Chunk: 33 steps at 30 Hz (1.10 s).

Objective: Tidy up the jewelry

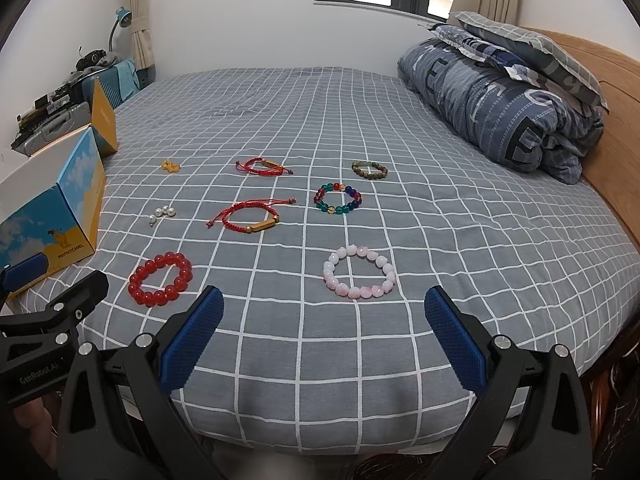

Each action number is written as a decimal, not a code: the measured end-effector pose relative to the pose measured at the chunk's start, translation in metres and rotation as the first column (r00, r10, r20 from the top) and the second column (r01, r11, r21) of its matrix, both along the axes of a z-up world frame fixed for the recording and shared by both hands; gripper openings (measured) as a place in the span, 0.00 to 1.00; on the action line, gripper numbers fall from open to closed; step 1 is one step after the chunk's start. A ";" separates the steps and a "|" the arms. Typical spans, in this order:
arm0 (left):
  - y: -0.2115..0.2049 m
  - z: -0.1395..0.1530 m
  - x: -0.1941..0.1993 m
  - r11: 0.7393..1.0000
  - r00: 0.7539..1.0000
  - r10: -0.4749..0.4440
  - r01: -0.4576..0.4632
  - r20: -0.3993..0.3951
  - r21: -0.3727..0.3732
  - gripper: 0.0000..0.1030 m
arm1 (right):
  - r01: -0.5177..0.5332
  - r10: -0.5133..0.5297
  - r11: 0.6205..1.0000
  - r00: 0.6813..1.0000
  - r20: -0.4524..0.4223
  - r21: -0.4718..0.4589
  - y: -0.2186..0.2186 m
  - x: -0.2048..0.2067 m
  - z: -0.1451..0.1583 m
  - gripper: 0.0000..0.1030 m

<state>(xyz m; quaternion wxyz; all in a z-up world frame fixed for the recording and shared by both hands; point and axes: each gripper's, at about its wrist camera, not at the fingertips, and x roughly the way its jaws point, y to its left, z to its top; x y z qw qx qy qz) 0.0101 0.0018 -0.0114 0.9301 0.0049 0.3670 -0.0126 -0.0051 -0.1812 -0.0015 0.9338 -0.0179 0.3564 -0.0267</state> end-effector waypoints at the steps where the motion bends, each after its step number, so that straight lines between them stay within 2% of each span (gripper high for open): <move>1: 0.000 0.000 0.000 1.000 1.000 -0.003 0.003 0.001 0.000 0.94 | 0.000 0.000 1.000 1.000 0.000 -0.001 0.000 0.000 0.000 0.94; 10: 0.005 0.020 0.005 1.000 1.000 0.007 -0.007 0.010 -0.010 0.94 | -0.004 0.004 0.999 1.000 0.015 0.033 -0.014 0.007 0.022 0.94; 15: 0.008 0.039 0.015 0.997 1.000 -0.024 0.024 0.001 -0.067 0.94 | -0.021 0.020 0.999 1.000 0.013 0.038 -0.018 0.018 0.041 0.94; 18: 0.005 0.050 0.024 0.999 1.000 -0.022 0.023 0.021 -0.034 0.94 | -0.022 0.021 1.000 1.000 0.011 0.022 -0.017 0.027 0.050 0.94; 22: 0.005 0.057 0.047 0.998 0.999 -0.034 0.035 0.007 -0.054 0.94 | -0.027 0.027 1.000 1.000 -0.004 -0.008 -0.016 0.044 0.054 0.94; 28: 0.004 0.050 0.098 0.997 0.997 -0.039 0.035 -0.059 -0.066 0.94 | -0.031 0.030 0.999 0.997 -0.067 -0.020 -0.022 0.081 0.040 0.94; 33: 0.002 0.031 0.141 0.998 0.992 -0.038 0.032 -0.122 -0.045 0.94 | -0.039 0.036 0.999 0.989 -0.145 -0.014 -0.029 0.109 0.011 0.94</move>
